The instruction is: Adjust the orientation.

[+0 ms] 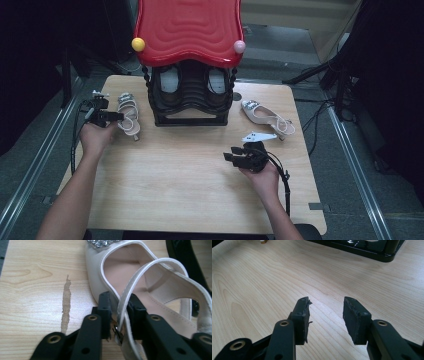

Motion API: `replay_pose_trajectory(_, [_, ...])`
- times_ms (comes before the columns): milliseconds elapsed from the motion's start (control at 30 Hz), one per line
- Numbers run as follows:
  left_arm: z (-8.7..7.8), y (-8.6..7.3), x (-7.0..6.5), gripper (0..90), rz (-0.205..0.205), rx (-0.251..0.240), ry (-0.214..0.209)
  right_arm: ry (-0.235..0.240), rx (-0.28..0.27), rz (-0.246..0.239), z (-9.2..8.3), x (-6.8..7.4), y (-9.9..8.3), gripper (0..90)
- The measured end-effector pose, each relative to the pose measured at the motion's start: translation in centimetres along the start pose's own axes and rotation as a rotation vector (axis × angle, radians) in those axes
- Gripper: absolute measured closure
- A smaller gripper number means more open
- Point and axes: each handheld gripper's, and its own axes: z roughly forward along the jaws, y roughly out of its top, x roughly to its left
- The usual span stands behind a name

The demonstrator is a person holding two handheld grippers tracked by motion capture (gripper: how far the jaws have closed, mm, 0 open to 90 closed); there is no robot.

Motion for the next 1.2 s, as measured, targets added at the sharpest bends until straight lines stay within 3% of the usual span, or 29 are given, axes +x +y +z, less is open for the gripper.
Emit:
replay_pose_trajectory(267, [0.0,1.7,-0.4,83.6,0.03,0.104,0.06,-0.005,-0.001,-0.009,0.0,0.1,0.0,57.8])
replay_pose_trajectory(467, [-0.6,2.6,0.0,84.2,-0.006,0.118,0.023,-0.006,-0.004,-0.007,0.0,0.0,0.0,57.8])
replay_pose_trajectory(600, [-1.4,3.1,0.1,84.3,-0.014,0.089,0.013,-0.006,-0.004,-0.007,0.0,0.0,0.0,57.8])
replay_pose_trajectory(733, [-1.9,3.4,0.6,84.3,-0.045,0.089,-0.034,-0.007,-0.005,-0.008,0.0,0.0,0.0,57.8])
replay_pose_trajectory(833, [-2.5,3.8,0.9,84.2,-0.092,0.057,-0.087,-0.007,-0.004,-0.008,0.0,0.0,0.0,57.8])
replay_pose_trajectory(1033, [-4.2,4.9,0.9,84.2,-0.121,0.026,-0.176,-0.009,-0.006,-0.008,0.0,0.0,0.0,58.0])
replay_pose_trajectory(1200, [-5.9,6.2,0.7,84.1,-0.128,-0.007,-0.188,-0.01,-0.007,-0.008,0.0,0.0,0.0,58.0])
